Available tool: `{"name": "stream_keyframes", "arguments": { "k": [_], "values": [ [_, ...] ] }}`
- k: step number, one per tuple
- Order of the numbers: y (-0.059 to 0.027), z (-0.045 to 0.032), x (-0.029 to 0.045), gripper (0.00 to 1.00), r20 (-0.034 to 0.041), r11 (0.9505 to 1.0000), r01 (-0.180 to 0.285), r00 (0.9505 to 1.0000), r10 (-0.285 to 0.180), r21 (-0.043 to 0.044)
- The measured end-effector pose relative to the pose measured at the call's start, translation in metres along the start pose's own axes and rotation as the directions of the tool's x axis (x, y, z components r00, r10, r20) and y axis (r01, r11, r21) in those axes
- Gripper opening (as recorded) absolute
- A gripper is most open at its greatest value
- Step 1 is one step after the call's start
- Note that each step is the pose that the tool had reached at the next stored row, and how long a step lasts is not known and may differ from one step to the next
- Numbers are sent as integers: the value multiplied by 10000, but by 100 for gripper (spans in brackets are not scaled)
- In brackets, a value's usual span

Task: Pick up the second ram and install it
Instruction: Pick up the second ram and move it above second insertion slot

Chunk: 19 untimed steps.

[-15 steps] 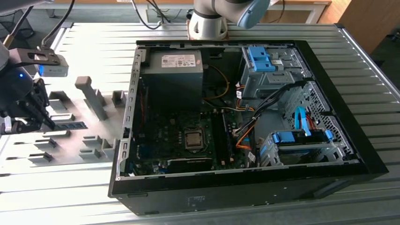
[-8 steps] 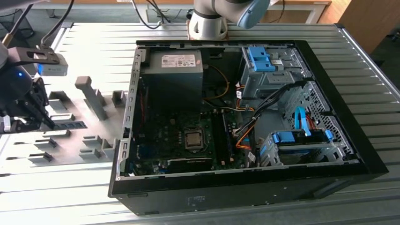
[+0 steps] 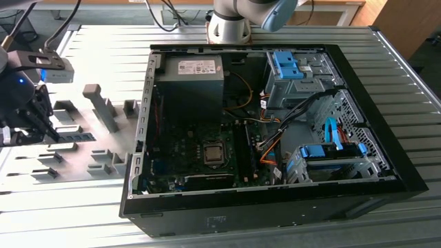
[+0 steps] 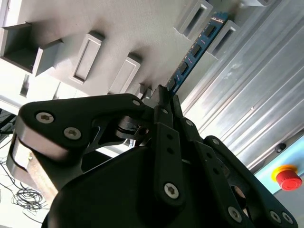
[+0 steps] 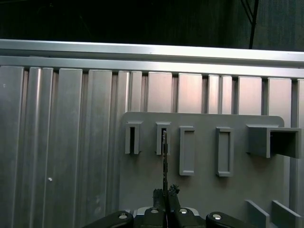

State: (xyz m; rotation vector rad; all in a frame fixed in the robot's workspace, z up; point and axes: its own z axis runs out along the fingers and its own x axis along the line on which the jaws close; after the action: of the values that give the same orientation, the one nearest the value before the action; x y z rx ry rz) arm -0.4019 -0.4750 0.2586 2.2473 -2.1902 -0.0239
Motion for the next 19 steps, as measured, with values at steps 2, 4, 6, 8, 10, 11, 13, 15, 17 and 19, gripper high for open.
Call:
{"name": "stream_keyframes", "arguments": {
  "k": [2, 4, 6, 8, 10, 11, 13, 15, 17, 19],
  "values": [
    [0, -5, 0, 14, 0, 10000, 0, 10000, 0, 0],
    [0, -11, 0, 14, 0, 10000, 0, 10000, 0, 0],
    [0, -16, 0, 14, 0, 10000, 0, 10000, 0, 0],
    [0, -22, 0, 14, 0, 10000, 0, 10000, 0, 0],
    [0, -27, 0, 14, 0, 10000, 0, 10000, 0, 1],
    [0, -29, 0, 14, 0, 10000, 0, 10000, 0, -1],
    [0, -33, 0, 14, 0, 10000, 0, 10000, 0, 0],
    [0, -38, 0, 14, 1, 10000, 0, 10000, 0, 1],
    [1, -43, 0, 14, 0, 10000, 0, 10000, 0, 0],
    [1, -48, 0, 14, 0, 10000, 0, 10000, 0, 0]
  ]
}}
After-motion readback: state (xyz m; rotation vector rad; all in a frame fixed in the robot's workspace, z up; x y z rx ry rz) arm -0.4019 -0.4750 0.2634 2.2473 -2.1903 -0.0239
